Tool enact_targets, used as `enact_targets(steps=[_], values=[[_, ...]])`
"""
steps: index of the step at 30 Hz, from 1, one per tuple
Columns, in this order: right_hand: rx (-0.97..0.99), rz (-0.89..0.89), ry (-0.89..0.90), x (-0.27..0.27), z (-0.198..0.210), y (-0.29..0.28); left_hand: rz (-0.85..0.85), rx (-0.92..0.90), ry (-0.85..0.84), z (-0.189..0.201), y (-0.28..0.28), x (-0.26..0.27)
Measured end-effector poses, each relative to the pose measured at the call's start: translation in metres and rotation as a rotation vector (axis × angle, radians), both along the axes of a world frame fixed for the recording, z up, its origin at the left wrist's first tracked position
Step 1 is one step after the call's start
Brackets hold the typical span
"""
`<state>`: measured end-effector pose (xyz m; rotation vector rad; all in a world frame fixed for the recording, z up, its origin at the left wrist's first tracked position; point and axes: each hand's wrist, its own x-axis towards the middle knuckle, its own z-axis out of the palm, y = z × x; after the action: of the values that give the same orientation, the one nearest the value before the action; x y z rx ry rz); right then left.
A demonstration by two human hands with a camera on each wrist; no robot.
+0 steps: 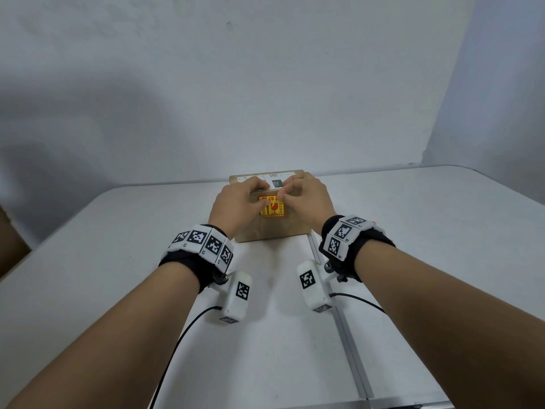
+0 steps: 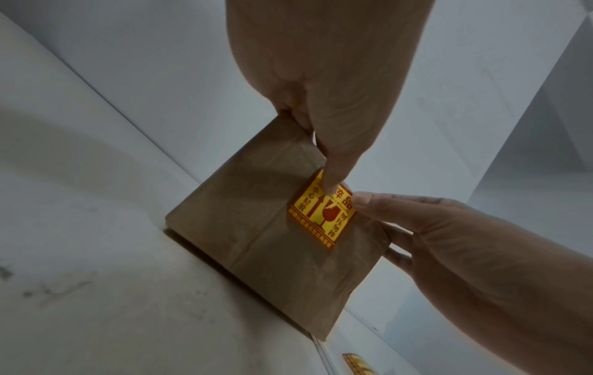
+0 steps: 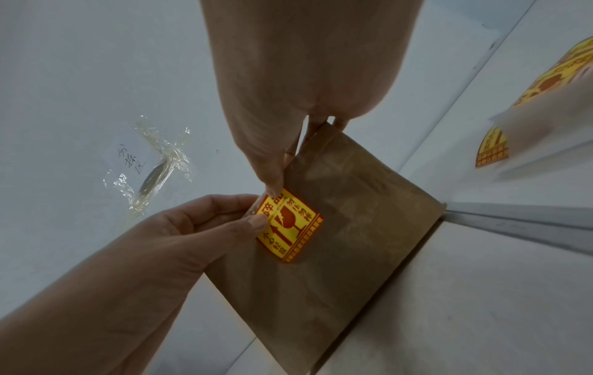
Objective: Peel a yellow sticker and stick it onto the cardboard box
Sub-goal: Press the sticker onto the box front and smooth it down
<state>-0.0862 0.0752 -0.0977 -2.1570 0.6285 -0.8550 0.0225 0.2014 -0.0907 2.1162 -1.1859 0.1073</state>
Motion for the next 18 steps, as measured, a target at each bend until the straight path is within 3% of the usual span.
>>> enact_targets(steps=[18], values=[[-0.018,-0.02,0.006,-0.0009,-0.0037,0.0014,0.089,-0.027,-0.035,-0.0082,-0.0064,-0.0043]])
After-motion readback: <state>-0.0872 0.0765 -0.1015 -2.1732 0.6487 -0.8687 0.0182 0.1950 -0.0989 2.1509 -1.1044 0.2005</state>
